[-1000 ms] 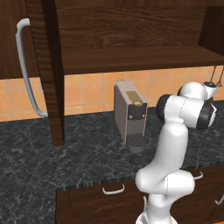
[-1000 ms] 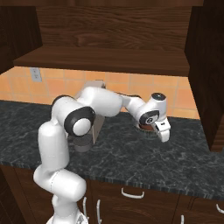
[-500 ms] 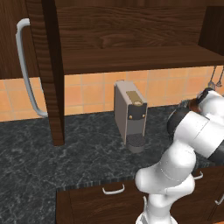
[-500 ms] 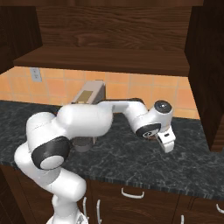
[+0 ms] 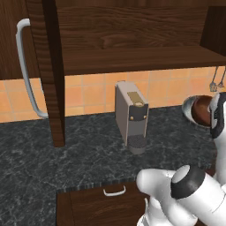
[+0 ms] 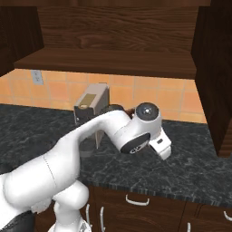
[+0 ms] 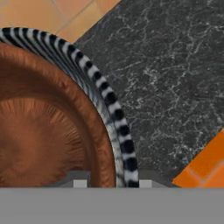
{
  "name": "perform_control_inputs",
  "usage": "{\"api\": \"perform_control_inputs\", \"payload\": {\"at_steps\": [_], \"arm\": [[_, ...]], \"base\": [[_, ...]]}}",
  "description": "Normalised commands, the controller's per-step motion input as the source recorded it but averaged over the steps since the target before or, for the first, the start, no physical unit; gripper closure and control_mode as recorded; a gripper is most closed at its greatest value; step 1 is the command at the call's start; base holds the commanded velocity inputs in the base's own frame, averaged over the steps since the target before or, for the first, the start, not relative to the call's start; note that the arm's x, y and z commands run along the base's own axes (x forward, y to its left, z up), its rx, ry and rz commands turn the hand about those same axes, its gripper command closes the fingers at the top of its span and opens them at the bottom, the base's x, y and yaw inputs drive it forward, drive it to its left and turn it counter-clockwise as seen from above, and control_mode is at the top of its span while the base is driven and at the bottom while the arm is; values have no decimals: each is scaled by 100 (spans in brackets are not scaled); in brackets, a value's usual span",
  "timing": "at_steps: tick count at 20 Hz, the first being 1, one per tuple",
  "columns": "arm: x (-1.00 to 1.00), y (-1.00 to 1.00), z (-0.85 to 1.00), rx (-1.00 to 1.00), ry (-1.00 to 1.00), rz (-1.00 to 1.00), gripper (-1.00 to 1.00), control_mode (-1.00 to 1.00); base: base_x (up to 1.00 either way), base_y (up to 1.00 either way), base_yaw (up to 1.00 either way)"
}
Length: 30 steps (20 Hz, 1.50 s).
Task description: Pick up the bowls on the counter and stack them on top of one another in the open cabinet. Place the smaller bowl on top of the larger bowl.
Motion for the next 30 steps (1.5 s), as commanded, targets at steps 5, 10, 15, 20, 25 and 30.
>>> {"api": "perform_control_inputs", "payload": {"at_steps": [5, 10, 15, 20, 25, 30], "arm": [[-47, 95, 86, -12, -32, 2, 100, -100], [-43, 77, 96, -6, -32, 0, 100, -100], [-13, 61, 100, -6, -4, 7, 100, -100], [0, 40, 100, -9, 0, 16, 100, -100], [22, 35, 85, -6, -3, 12, 100, -100], [59, 34, 69, -10, 2, 0, 100, -100]], "base": [[0, 0, 0], [0, 0, 0], [0, 0, 0], [0, 0, 0], [0, 0, 0], [0, 0, 0]]}}
